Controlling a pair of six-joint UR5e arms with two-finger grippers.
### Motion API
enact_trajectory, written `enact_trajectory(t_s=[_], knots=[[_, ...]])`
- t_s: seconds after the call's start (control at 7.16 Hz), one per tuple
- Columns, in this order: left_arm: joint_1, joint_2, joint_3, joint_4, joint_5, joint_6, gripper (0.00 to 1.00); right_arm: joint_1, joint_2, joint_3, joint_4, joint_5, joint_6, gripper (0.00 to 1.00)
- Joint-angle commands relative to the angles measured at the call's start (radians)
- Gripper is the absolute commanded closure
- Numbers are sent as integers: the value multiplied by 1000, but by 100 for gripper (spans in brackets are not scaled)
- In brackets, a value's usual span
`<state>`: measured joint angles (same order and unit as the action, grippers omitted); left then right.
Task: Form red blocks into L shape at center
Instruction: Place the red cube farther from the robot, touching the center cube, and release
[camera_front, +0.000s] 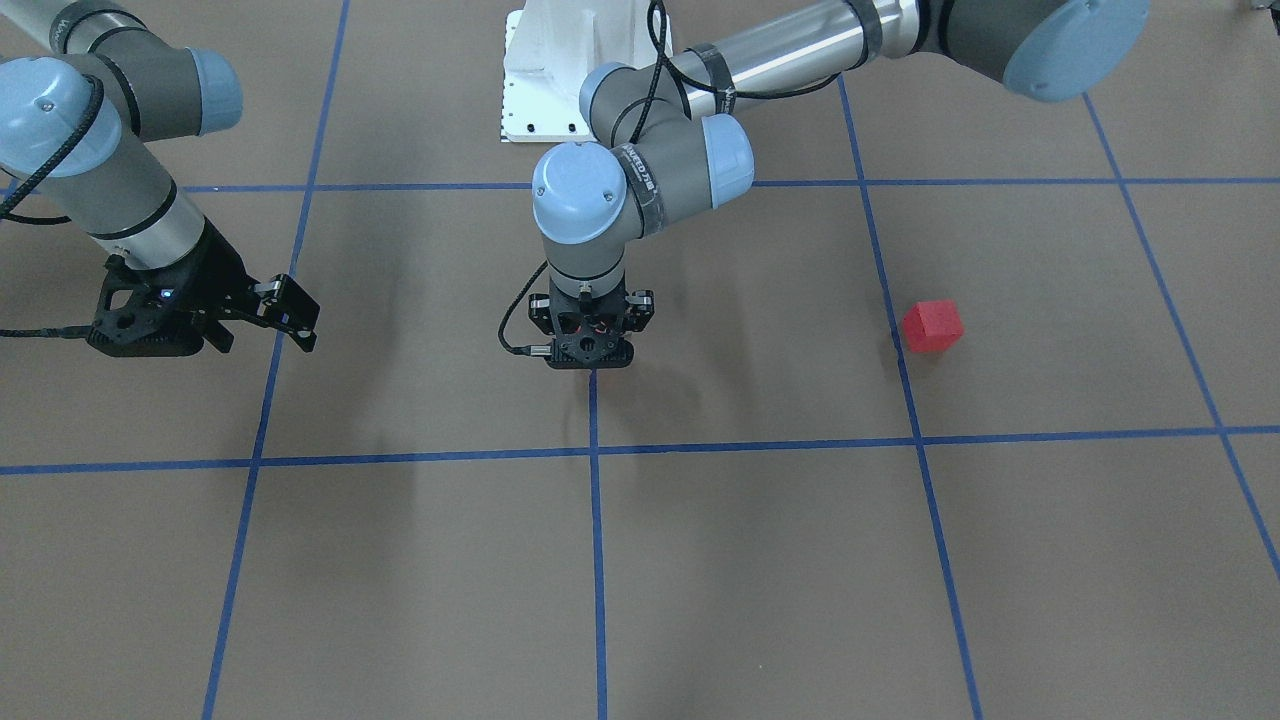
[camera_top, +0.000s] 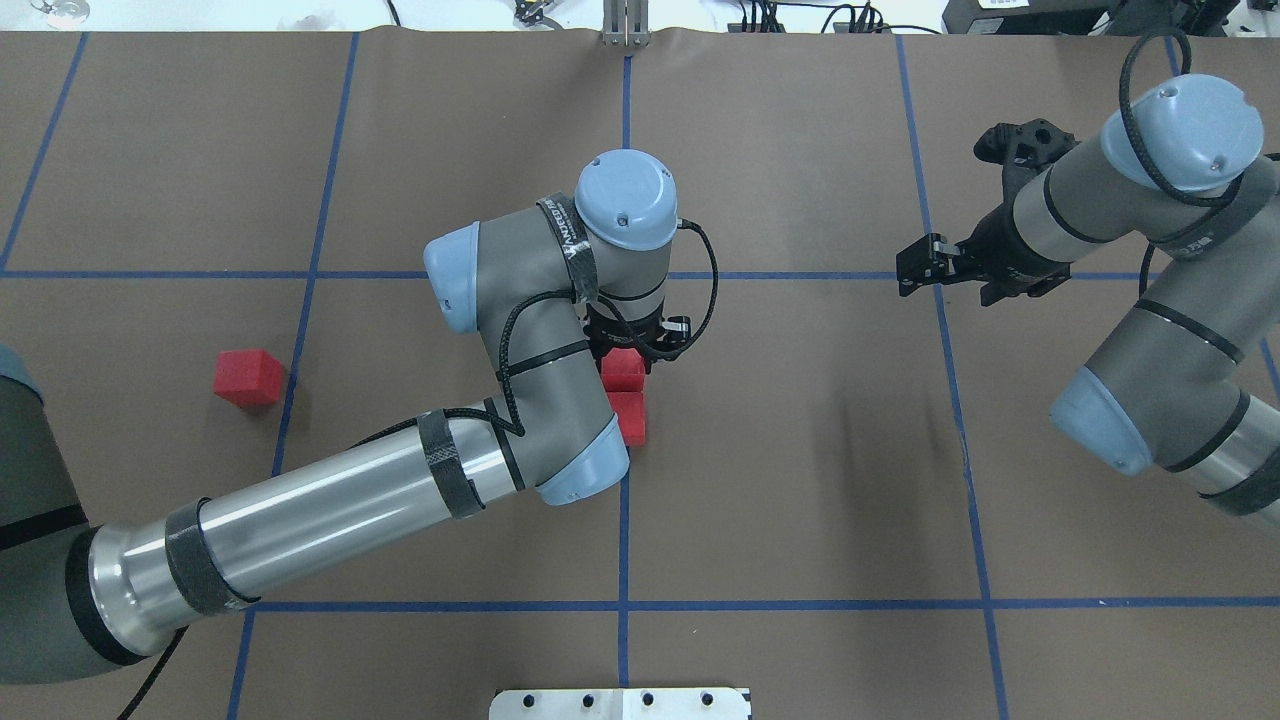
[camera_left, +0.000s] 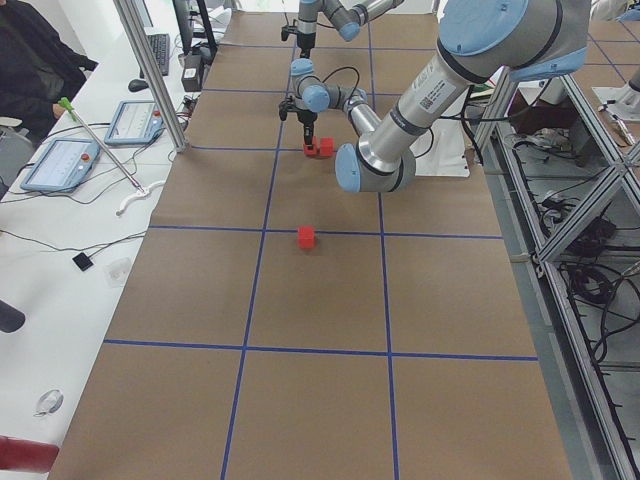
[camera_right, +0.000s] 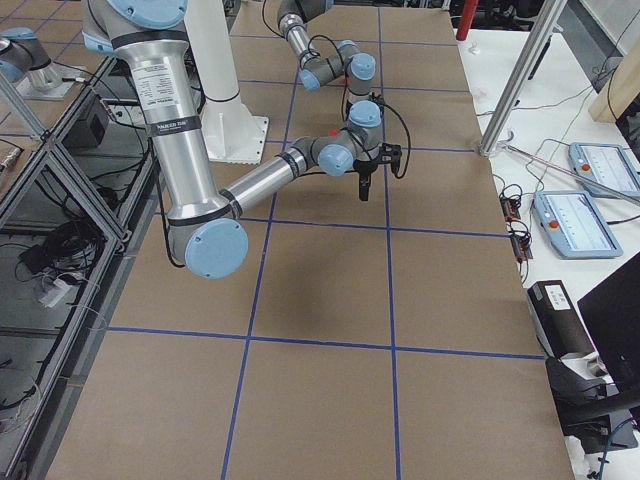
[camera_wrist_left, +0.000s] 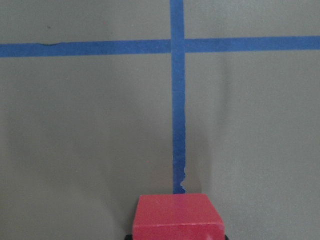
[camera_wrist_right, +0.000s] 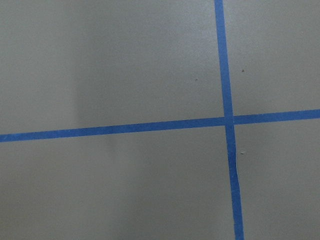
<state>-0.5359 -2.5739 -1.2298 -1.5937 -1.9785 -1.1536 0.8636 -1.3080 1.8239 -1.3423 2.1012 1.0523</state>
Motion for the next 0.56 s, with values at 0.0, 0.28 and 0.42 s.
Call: enact_trajectory(t_s=[0.0,0.28,0.42], knots=[[1,3,-3,-2,-2,-3,100,0,3,0,-1,0,0,1],[2,4,-5,-3,-2,-1,100,0,4,0,0,0,0,1],[4,4,-8,-3,-3,-5,100,0,4,0,0,0,0,1]])
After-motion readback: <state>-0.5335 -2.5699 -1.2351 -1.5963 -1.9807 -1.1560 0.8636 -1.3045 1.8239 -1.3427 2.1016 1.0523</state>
